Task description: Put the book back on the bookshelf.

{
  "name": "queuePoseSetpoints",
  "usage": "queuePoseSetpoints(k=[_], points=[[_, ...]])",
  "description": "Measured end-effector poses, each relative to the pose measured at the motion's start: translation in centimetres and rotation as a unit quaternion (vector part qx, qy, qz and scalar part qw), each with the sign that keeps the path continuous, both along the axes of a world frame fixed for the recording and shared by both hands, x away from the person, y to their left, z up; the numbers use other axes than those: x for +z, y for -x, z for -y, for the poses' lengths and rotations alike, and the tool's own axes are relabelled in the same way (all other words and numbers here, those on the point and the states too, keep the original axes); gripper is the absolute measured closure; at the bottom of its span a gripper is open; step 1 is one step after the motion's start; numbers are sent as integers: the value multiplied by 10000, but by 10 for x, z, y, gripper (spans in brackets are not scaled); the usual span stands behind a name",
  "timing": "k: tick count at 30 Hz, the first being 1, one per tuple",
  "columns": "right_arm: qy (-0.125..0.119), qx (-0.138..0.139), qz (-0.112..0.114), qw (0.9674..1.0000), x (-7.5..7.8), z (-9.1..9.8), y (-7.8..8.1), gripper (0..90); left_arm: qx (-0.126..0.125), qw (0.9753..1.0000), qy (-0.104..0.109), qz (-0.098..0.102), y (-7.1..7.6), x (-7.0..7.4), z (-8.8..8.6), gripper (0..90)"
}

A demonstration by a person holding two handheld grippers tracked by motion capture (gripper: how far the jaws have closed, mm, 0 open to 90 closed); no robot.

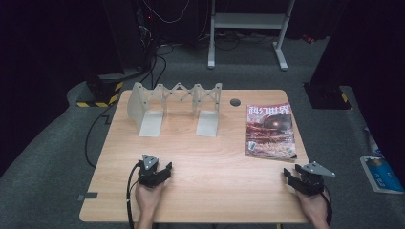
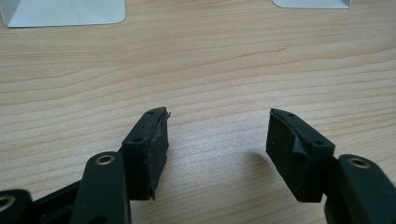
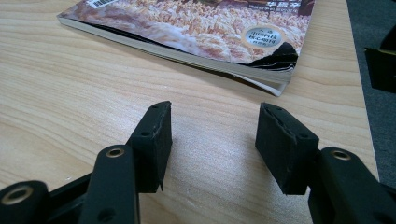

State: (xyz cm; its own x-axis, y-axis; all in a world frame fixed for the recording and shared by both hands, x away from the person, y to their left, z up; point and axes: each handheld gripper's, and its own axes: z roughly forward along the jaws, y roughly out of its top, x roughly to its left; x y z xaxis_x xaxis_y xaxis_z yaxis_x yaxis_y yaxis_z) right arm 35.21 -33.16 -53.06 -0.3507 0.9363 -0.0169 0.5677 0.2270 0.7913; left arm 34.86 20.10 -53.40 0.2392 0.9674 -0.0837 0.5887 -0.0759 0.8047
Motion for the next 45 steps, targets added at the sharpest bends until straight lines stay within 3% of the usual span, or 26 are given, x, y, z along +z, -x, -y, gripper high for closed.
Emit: queuePoseSetpoints(k=[13,17,24,45], points=[[11,19,-16,10000,0,0,1,465,-26,10000,82,-4,0,0,-1,382],[17,51,-39,10000,1,-1,2,508,27,9998,185,-6,0,0,-4,383],[34,51,-80,9999,3,1,2,573,19,9998,195,-8,-1,0,-4,382],[-6,64,-66,10000,8,3,2,615,71,9997,248,-1,-1,0,-5,383]])
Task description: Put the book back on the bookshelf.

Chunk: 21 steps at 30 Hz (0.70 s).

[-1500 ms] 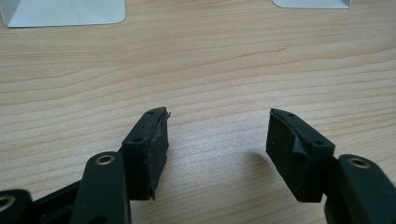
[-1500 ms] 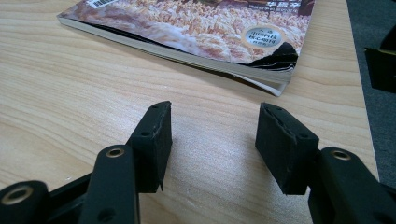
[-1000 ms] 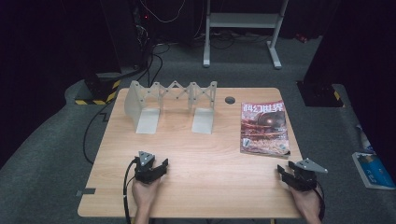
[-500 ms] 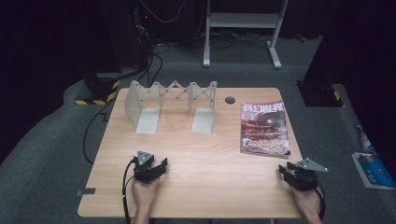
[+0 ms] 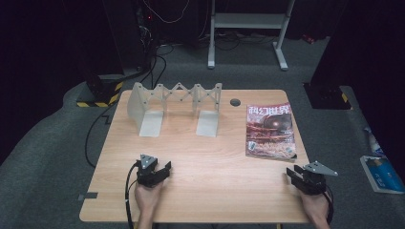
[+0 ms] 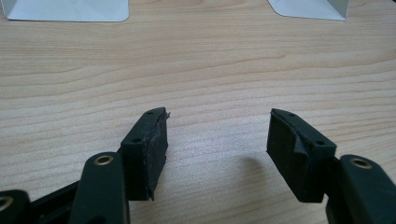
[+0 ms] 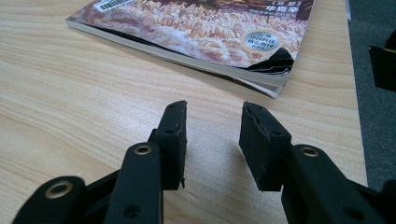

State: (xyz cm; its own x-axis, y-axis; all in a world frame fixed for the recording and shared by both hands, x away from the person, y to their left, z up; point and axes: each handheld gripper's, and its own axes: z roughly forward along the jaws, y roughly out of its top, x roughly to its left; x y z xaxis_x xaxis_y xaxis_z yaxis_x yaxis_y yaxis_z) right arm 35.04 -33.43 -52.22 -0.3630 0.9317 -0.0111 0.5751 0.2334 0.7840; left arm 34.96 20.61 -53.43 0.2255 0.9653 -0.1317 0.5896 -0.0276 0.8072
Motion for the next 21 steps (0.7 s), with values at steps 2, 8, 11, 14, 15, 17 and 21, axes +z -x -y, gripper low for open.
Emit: queuePoseSetpoints(k=[2,8,11,14,15,17,21], points=[[-72,-38,-72,9999,1,0,-1,634,29,10000,23,-6,0,0,0,383],[-130,-75,-12,9999,6,1,-2,655,26,10000,23,-1,0,0,-1,383],[-150,-83,16,9999,9,2,-4,670,25,10000,22,-4,0,0,-1,383],[-208,-72,3,9998,11,2,-7,683,29,10000,22,0,0,0,0,383],[-208,-68,8,9998,12,2,-8,690,29,10000,26,-3,0,0,-1,383],[-167,-98,31,9998,16,1,-11,703,32,10000,22,-1,0,0,-1,383],[-161,-153,34,9997,19,1,-14,706,34,10000,38,-2,0,0,-1,383]])
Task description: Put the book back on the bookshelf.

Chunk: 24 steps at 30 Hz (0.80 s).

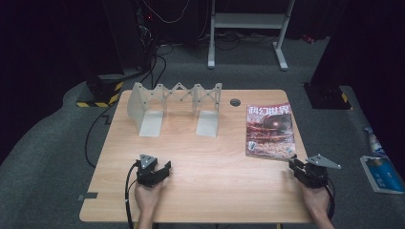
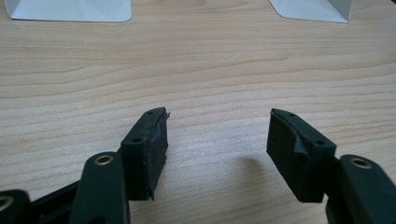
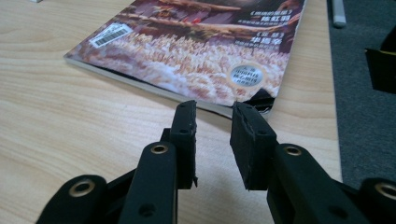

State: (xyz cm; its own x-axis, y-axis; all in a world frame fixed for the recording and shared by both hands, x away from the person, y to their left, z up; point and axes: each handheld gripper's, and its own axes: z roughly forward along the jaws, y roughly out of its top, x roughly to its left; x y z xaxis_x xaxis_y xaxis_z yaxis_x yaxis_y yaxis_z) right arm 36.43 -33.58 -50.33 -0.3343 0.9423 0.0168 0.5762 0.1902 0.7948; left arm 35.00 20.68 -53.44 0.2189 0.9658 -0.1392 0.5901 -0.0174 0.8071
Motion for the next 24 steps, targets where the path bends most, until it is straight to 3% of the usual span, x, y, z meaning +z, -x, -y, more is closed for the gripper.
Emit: queuePoseSetpoints(k=[3,15,24], points=[[12,-13,78,10000,3,2,-4,706,0,10000,-7,-1,0,0,0,382],[-15,-262,-86,9996,5,11,-35,668,18,10000,-10,-1,0,0,1,382],[4,-414,-64,9991,6,10,-52,656,21,10000,-18,6,0,0,1,381]])
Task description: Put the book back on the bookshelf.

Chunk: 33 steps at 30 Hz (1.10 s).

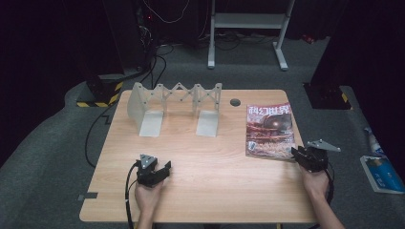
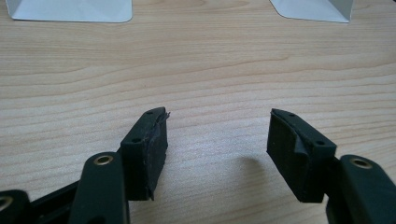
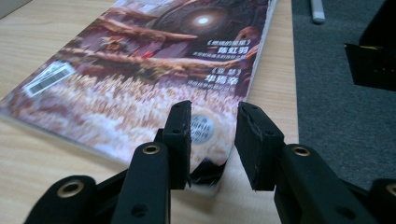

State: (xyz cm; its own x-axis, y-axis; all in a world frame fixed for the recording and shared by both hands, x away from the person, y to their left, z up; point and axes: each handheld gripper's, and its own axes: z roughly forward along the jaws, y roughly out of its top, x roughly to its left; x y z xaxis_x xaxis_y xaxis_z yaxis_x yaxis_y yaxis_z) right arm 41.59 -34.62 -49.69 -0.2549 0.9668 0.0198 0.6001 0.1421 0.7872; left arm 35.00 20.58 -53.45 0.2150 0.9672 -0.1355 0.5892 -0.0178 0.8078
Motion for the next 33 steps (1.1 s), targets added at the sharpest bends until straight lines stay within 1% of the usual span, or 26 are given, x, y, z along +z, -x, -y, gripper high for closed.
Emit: queuePoseSetpoints(k=[1,2,3,6,10,13,16,17,20,23,25,26,28,29,33], points=[[-8,-50,-17,10000,0,1,-5,650,-2,10000,-2,-1,0,0,0,382],[-8,-50,-17,10000,0,1,-5,650,-5,10000,-7,-2,0,0,0,382],[-46,-108,-60,9999,1,1,-8,643,-8,10000,-4,-2,0,0,0,381],[-17,-130,-67,9999,1,1,-11,639,-13,10000,2,-5,0,0,0,381],[68,-202,-58,9998,3,-1,-16,638,-15,10000,12,-6,0,0,0,381],[115,-233,-93,9996,4,-4,-21,635,-25,10000,11,-4,-1,0,-1,381],[177,-247,-139,9994,3,-8,-28,625,-25,10000,21,-2,-1,0,-1,381],[246,-249,-129,9993,2,-11,-33,619,-16,10000,23,4,-1,0,-1,381],[279,-307,-170,9990,1,-11,-38,616,-10,10000,26,4,-1,0,-1,381],[220,-419,-248,9986,-1,-9,-44,602,-12,10000,26,-2,-1,0,-1,379],[213,-427,-265,9985,-1,-8,-44,597,-9,10000,29,-1,-1,0,-1,379],[214,-448,-310,9983,-2,-8,-45,594,-10,10000,24,0,-1,0,-1,378],[174,-474,-301,9983,-3,-7,-47,584,-16,10000,30,1,-1,0,-1,377],[59,-510,-318,9982,-4,-6,-49,577,-21,10000,47,-7,-1,0,0,377],[58,-488,-362,9981,-6,-6,-52,575,-30,10000,34,-7,-1,0,0,378]])
